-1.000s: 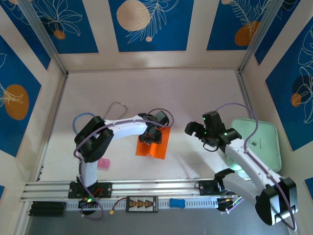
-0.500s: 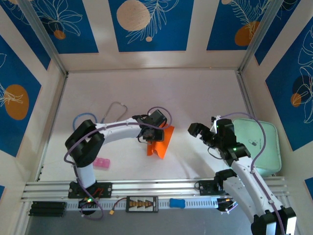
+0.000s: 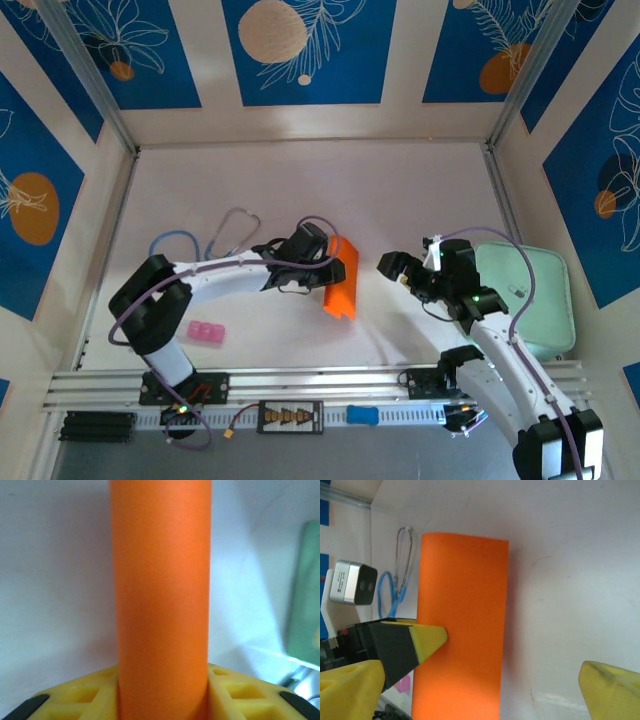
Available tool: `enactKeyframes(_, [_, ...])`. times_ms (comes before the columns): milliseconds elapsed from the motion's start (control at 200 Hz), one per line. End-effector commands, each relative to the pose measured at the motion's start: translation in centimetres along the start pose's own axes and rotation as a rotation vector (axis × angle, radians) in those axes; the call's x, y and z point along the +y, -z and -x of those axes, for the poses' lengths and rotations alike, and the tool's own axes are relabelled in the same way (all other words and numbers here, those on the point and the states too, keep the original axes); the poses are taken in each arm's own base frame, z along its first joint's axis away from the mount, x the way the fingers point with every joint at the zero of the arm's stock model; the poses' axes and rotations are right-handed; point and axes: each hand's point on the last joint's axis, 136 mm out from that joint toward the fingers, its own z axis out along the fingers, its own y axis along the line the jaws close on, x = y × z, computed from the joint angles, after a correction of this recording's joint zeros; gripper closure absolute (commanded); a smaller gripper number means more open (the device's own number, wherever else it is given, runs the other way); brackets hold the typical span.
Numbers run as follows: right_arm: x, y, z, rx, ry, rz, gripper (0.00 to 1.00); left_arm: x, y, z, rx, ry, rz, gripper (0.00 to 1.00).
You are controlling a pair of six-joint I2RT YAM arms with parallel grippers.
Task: Fold a paper plane with a square sheet of paper (pick it up from the middle)
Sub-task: First fold in half a square sheet of paper at the center of the table.
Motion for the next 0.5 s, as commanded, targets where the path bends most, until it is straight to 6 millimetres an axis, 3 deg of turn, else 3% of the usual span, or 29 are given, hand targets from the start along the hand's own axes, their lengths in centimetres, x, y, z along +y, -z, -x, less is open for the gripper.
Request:
enactKeyframes(0, [1.9, 0.1, 0.1, 0.029, 0.024, 0.084, 0.00, -3.5, 1.0, 1.3, -0.037, 0.050, -0.225, 0.59])
enactKeyframes(265, [2.0, -0.3, 0.1, 0.040, 0.009, 0.103, 0.00, -3.1, 0.1, 1.0, -0.051, 0.074, -0.327, 0.60])
enactKeyframes(495, [2.2, -0.9, -0.2, 0.084, 0.005, 0.115, 0.00, -0.5, -1.3, 0.8, -0.066, 0.104, -0.259, 0.60])
